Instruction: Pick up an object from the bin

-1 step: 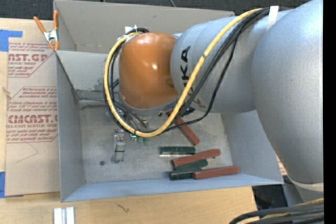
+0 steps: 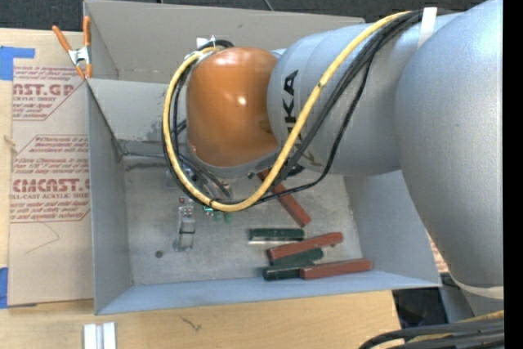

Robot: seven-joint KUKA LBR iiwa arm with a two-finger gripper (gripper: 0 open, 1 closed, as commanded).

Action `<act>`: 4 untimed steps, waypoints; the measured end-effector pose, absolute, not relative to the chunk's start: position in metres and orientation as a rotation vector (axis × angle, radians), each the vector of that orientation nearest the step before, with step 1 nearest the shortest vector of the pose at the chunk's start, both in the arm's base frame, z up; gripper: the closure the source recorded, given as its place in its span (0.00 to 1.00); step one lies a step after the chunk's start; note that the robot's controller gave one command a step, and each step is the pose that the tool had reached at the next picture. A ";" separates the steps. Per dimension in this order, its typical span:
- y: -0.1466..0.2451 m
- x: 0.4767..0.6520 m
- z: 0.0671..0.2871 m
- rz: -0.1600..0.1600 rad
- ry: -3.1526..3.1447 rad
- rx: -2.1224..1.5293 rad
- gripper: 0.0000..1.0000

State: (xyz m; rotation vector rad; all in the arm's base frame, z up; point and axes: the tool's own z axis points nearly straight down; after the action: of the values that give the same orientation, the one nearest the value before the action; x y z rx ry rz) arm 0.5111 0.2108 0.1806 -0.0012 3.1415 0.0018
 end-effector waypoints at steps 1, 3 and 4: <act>0.158 0.524 0.143 0.005 3.138 0.030 0.00; 0.106 0.528 0.119 0.005 3.141 0.008 0.00; 0.060 0.546 0.080 0.000 3.137 -0.025 0.00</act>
Offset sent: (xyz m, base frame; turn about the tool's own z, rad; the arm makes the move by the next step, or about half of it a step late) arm 0.0454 -0.0467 -0.0706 -0.0044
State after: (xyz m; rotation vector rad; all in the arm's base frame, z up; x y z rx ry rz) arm 0.5461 0.0599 0.0803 -0.0248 3.1374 0.0000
